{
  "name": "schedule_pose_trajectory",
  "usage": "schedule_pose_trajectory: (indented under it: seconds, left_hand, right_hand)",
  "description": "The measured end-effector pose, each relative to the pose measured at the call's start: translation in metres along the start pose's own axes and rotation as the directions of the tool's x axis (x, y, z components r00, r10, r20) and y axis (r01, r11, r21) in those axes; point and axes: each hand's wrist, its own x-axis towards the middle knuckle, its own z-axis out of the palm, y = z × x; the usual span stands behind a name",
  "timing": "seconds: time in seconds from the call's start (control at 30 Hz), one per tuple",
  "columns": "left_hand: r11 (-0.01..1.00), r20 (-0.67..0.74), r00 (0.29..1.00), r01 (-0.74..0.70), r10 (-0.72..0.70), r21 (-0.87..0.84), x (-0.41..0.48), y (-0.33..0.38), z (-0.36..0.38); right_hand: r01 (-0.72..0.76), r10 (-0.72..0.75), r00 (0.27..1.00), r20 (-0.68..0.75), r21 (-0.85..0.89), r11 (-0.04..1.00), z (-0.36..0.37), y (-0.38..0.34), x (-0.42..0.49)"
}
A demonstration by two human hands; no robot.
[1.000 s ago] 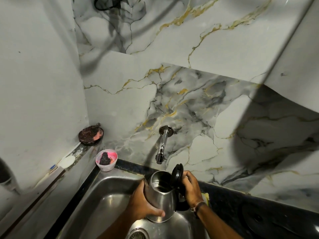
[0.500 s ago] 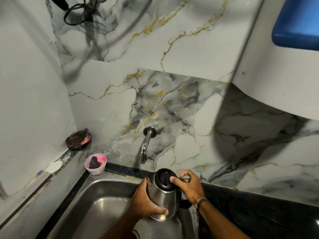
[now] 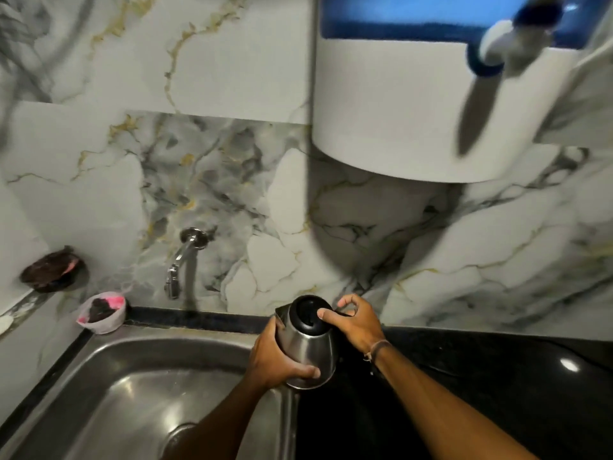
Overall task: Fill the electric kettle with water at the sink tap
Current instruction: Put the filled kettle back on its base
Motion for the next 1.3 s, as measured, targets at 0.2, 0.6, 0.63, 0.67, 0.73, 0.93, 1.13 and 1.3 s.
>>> schedule_pose_trajectory:
  seconds: [0.2, 0.6, 0.63, 0.67, 0.73, 0.93, 1.13, 1.3]
  left_hand:
    - [1.000, 0.042, 0.999, -0.001, 0.001, 0.000, 0.019, 0.044, 0.087]
    - [1.000, 0.097, 0.995, -0.001, 0.000, 0.008, 0.053, 0.060, 0.199]
    - [1.000, 0.092, 0.996, 0.005, -0.006, 0.012, 0.055, 0.059, 0.207]
    - [1.000, 0.093, 0.996, 0.013, -0.015, 0.017, 0.057, 0.056, 0.217]
    - [0.999, 0.094, 0.995, 0.034, -0.035, 0.015, 0.056, 0.054, 0.222]
    - [0.997, 0.096, 0.992, 0.074, -0.077, 0.029, 0.054, 0.047, 0.244]
    - [0.996, 0.082, 0.994, 0.073, -0.078, 0.054, 0.055, 0.045, 0.249]
    - [0.995, 0.058, 0.995, 0.074, -0.077, 0.062, 0.055, 0.045, 0.247]
  right_hand:
    - [-0.009, 0.009, 1.000, -0.020, -0.019, 1.000, -0.089, 0.033, 0.025]
    - [-0.026, 0.026, 0.999, -0.027, 0.004, 1.000, -0.173, 0.101, 0.069]
    - [-0.026, 0.026, 0.999, -0.022, 0.007, 1.000, -0.176, 0.109, 0.074]
    - [-0.030, 0.030, 0.999, -0.016, 0.013, 0.999, -0.180, 0.120, 0.079]
    - [-0.026, 0.026, 0.999, -0.018, 0.015, 1.000, -0.180, 0.127, 0.080]
    - [-0.016, 0.017, 1.000, -0.017, 0.022, 1.000, -0.184, 0.152, 0.088]
    - [0.011, -0.011, 1.000, -0.026, 0.016, 1.000, -0.183, 0.163, 0.097]
    - [0.020, -0.020, 1.000, -0.009, 0.005, 1.000, -0.181, 0.165, 0.102]
